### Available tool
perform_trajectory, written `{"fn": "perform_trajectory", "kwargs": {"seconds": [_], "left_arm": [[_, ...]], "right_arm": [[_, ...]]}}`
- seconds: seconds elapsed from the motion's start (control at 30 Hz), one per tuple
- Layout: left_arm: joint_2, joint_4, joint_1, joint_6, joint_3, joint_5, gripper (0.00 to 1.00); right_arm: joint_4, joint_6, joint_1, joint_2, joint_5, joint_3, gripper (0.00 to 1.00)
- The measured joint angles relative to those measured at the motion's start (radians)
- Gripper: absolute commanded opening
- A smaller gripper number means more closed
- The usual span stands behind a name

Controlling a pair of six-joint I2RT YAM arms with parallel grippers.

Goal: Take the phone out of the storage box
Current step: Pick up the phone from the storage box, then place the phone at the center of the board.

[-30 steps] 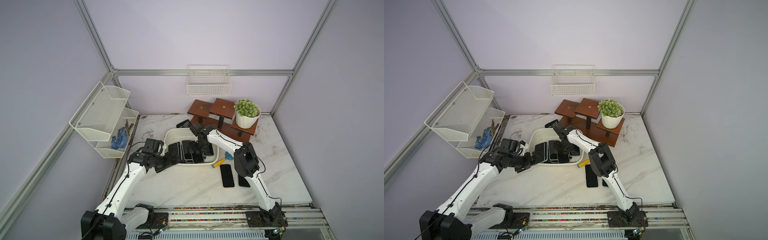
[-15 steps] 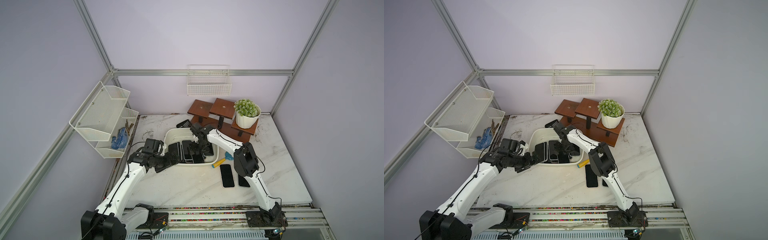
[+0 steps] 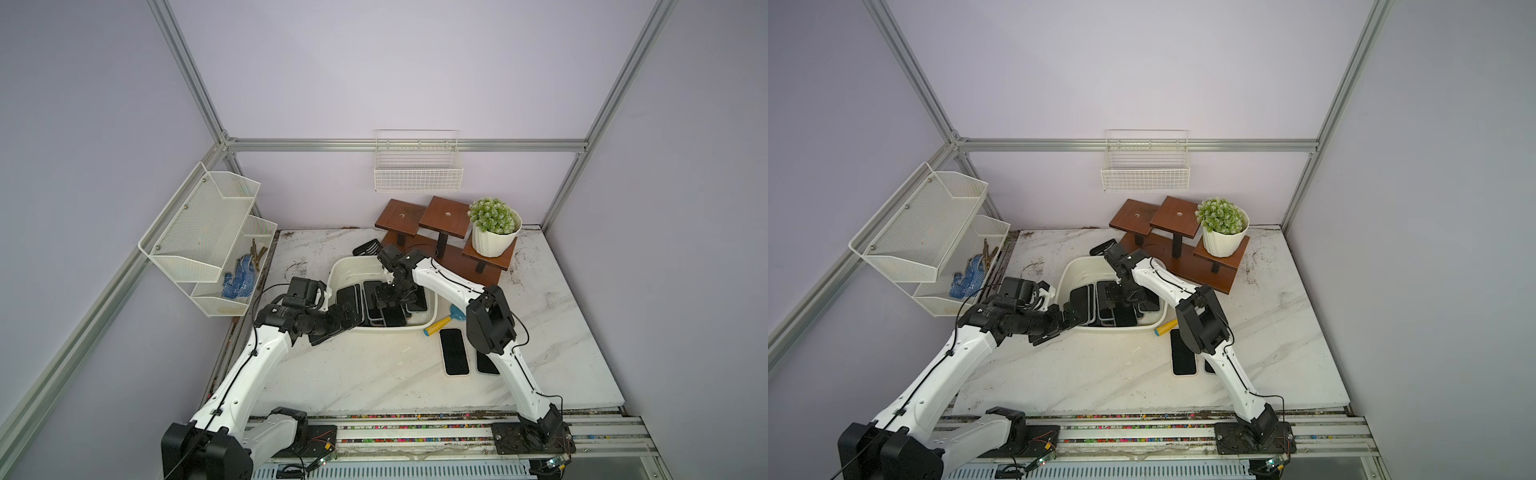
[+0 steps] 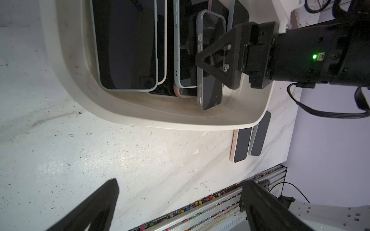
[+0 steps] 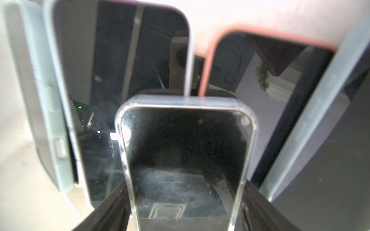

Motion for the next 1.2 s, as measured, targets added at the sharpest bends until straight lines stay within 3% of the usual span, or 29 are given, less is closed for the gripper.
{"fn": "perform_trajectory", "kwargs": {"seconds": [0.8,0.97,1.2], "left_arm": [[-0.006,0.000,0.002,0.000,0.012,0.000,1.00],[-0.006,0.008,0.003,0.001,0.012,0.017,1.00],[-0.006,0.065,0.002,-0.009,0.012,0.065,1.00]], "right_arm": [[0.078,0.039,-0.005,-0.257,-0.011,-0.032,0.53],[0.073,0.040,-0.005,-0.435,-0.004,-0.221,0.53],[0.066,0.087,0.007,-0.757,0.033,-0.684,0.53]]}}
